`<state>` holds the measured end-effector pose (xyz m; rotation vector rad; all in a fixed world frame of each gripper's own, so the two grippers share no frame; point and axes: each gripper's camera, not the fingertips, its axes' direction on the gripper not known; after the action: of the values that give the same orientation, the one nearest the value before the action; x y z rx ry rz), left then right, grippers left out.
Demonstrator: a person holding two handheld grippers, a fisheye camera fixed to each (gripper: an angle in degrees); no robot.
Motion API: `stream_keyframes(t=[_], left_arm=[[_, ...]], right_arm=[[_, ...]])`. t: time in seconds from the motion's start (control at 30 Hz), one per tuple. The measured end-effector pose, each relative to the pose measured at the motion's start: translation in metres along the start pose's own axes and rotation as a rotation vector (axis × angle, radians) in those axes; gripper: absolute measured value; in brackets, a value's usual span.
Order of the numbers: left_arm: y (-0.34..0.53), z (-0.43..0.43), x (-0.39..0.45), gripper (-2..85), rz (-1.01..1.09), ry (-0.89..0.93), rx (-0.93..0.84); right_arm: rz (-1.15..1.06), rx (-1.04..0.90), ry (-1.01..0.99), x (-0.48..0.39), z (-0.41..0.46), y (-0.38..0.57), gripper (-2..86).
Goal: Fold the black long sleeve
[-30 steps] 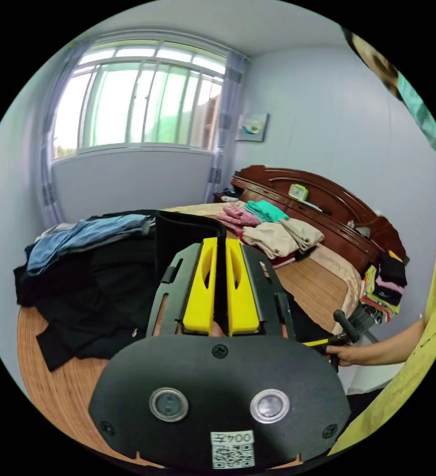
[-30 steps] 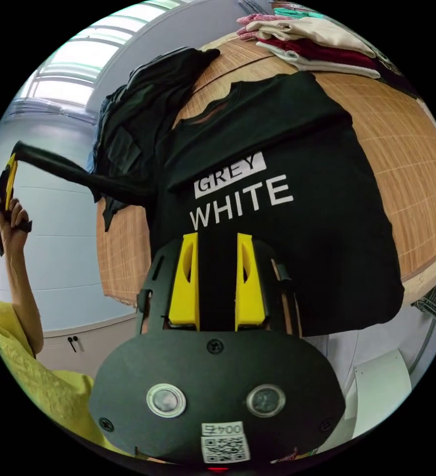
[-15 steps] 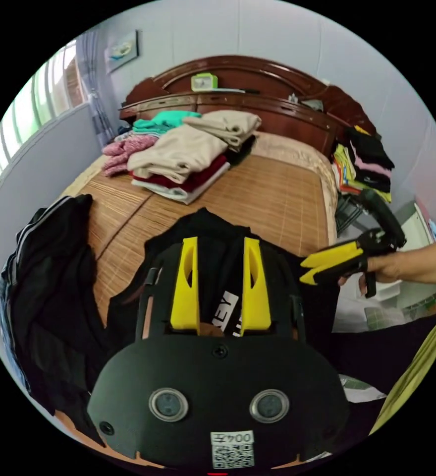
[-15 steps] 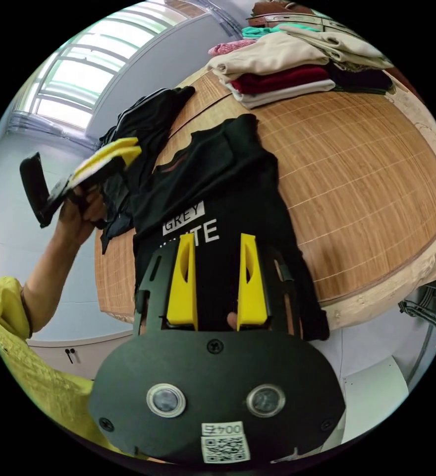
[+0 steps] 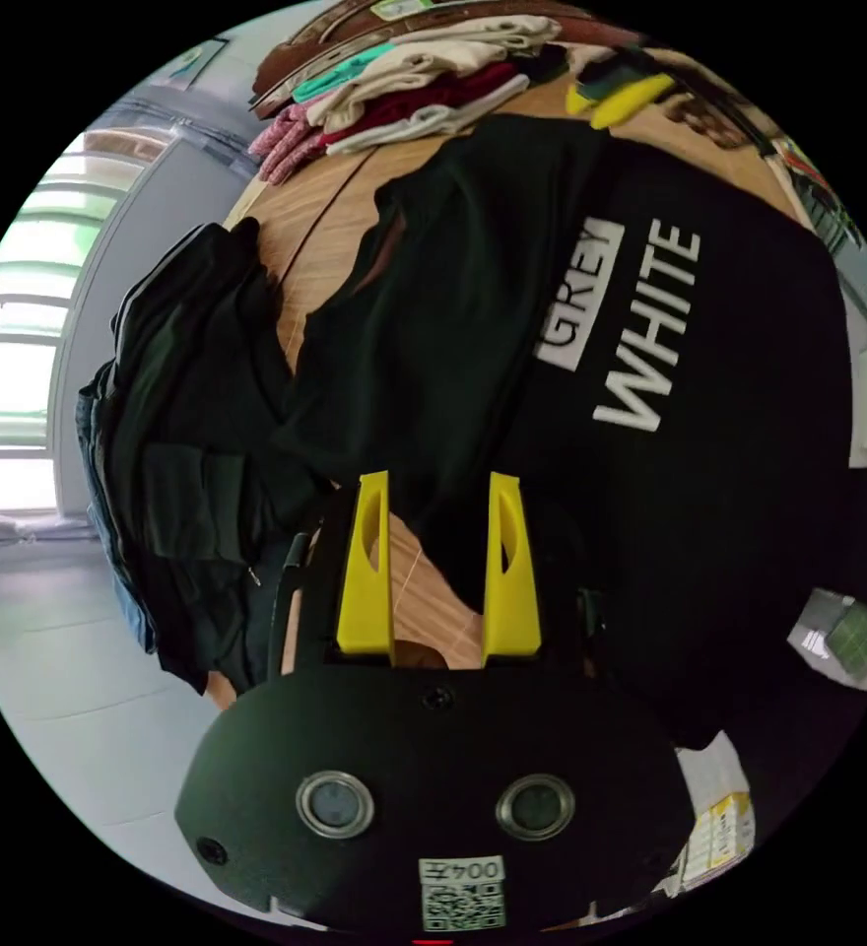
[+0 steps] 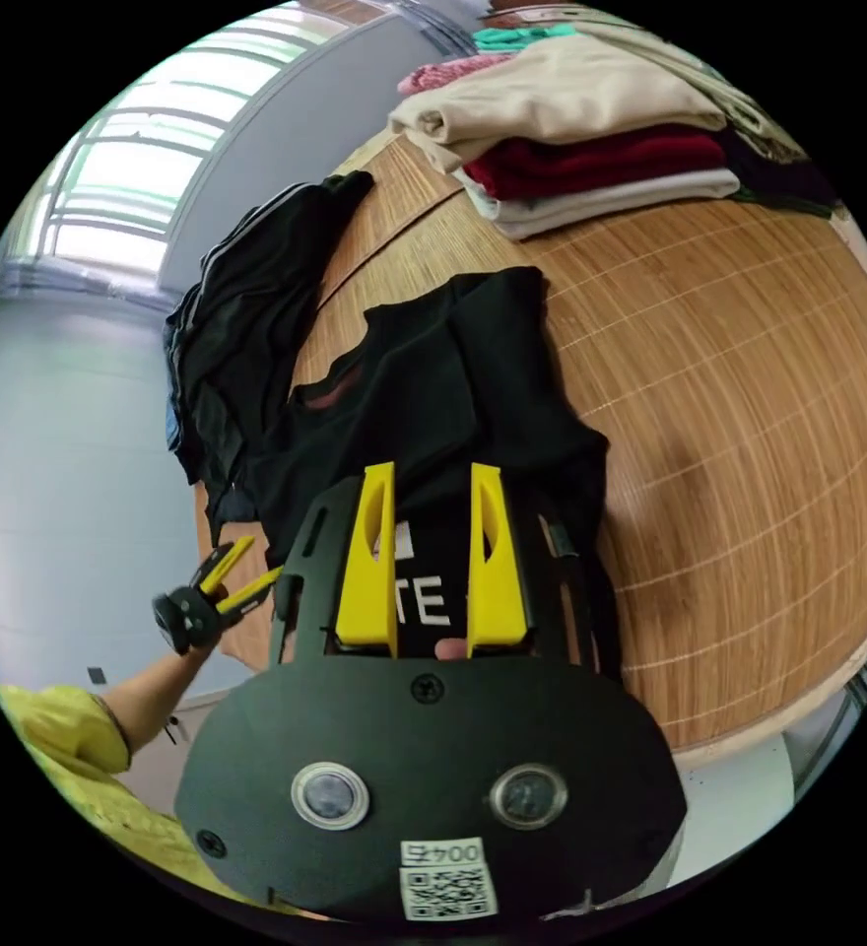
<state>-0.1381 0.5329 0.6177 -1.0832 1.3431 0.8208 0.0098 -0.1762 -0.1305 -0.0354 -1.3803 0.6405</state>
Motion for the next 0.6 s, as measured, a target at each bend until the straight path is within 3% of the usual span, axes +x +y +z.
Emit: stream_keyframes(t=[0.13,0.3,0.43,0.6], left_arm=[[-0.007,-0.009,0.004,13.3,0.083,-0.039,-0.008],[-0.017,-0.02,0.0,11.8,0.099,-0.043,0.004],[-0.019,-0.033,-0.018,7.5,0.024,0.033,0.017],[-0.004,-0.057,-0.045,3.0,-0.103,0.098,0.081]], right_arm=[[0.116,0.017,0.121,-0.003,0.021,-0.029,8.9],[0.187,-0.016,0.133,-0.012,0.036,-0.041,6.6],[0.162,-0.001,0.23,-0.037,0.042,-0.042,3.9],[0.067,0.03,0.192,-0.099,0.023,-0.052,3.7]])
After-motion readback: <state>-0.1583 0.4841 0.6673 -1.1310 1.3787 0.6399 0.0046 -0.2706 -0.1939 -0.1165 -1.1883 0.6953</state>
